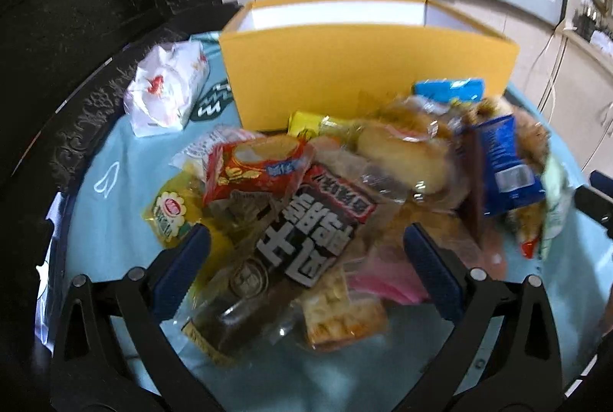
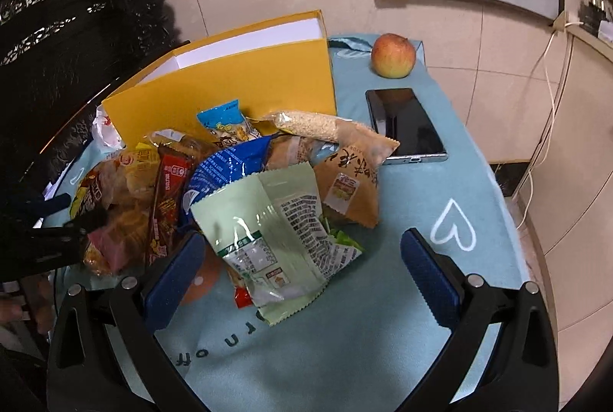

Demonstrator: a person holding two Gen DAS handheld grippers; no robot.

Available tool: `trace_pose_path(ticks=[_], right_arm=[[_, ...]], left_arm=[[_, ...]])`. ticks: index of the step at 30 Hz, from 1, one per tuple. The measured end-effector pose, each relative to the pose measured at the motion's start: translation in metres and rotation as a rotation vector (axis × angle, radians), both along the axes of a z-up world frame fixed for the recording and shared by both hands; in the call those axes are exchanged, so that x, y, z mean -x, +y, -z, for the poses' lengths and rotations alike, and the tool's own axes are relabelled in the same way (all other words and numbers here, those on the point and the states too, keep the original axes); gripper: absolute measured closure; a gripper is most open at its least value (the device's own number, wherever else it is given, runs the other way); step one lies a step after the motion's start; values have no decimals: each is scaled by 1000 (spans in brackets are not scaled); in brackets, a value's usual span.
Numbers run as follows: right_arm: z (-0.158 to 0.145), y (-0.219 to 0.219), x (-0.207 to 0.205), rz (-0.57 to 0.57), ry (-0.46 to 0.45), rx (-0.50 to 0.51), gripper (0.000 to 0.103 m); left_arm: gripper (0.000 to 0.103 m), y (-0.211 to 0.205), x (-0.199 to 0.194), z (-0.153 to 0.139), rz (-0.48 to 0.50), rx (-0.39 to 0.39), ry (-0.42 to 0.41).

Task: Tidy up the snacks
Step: 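Grasp the black-labelled sausage stick with left gripper while right gripper grasps green snack bag, then lift both held snacks and drop them into the yellow box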

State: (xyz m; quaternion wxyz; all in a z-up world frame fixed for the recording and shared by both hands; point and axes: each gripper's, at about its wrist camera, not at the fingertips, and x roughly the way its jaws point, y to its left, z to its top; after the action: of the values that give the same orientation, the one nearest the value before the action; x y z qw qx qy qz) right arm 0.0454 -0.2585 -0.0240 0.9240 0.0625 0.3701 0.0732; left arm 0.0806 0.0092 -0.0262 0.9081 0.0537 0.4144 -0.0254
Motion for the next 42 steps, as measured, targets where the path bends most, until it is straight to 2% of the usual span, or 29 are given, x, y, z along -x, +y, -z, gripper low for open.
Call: trace_pose_path(ticks=[3, 7, 9, 11, 12, 15, 20, 21, 22, 23, 24, 26, 28, 30, 32, 35, 37, 38, 39, 42], right_arm=[[1, 0, -7, -13, 7, 1, 1], [2, 3, -11, -31, 9, 33, 1], [3, 5, -13, -38, 11, 66, 1], [4, 8, -14, -56, 14, 120, 1], [5, 9, -15, -70, 19, 141, 1], [4, 17, -17, -110, 23, 192, 1], [14, 42, -34, -153, 79, 310, 1], [17, 44, -38, -158, 94, 314, 9], [22, 46, -42, -171, 118, 298, 16], [23, 44, -44, -193, 131, 249, 29], [25, 41, -46, -201, 150, 195, 32], [23, 37, -44, -189, 156, 159, 38], [19, 28, -41, -186, 155, 82, 41], [14, 9, -36, -181, 158, -68, 43], [10, -6, -33, -161, 153, -145, 44], [10, -19, -30, -146, 152, -202, 45], [10, -20, -29, -148, 155, -212, 45], [10, -19, -29, -154, 157, -218, 45], [9, -18, -25, -158, 159, -221, 45], [12, -15, -24, -167, 163, -203, 45]], left_arm=[[2, 4, -10, 7, 5, 36, 31], [2, 19, -22, 15, -4, 149, 64], [2, 20, -23, 15, -2, 149, 56], [7, 22, -21, 14, -1, 141, 50], [17, 23, -20, 13, -9, 138, 41], [28, 29, -17, 12, -10, 130, 45], [28, 33, -13, 14, 1, 147, 51], [28, 34, -12, 14, 3, 150, 49], [28, 35, -12, 14, 4, 153, 48], [28, 35, -12, 14, 5, 154, 46], [28, 35, -12, 14, 8, 156, 46], [28, 35, -11, 14, 12, 156, 48], [29, 37, -10, 13, 16, 162, 49], [29, 38, -8, 13, 17, 167, 51], [28, 38, -7, 12, 18, 157, 47], [21, 36, -5, 10, 19, 139, 38], [22, 35, -5, 10, 28, 132, 40], [24, 35, -6, 11, 36, 142, 44], [36, 34, -7, 12, 42, 151, 45], [51, 30, -6, 12, 65, 139, 33]])
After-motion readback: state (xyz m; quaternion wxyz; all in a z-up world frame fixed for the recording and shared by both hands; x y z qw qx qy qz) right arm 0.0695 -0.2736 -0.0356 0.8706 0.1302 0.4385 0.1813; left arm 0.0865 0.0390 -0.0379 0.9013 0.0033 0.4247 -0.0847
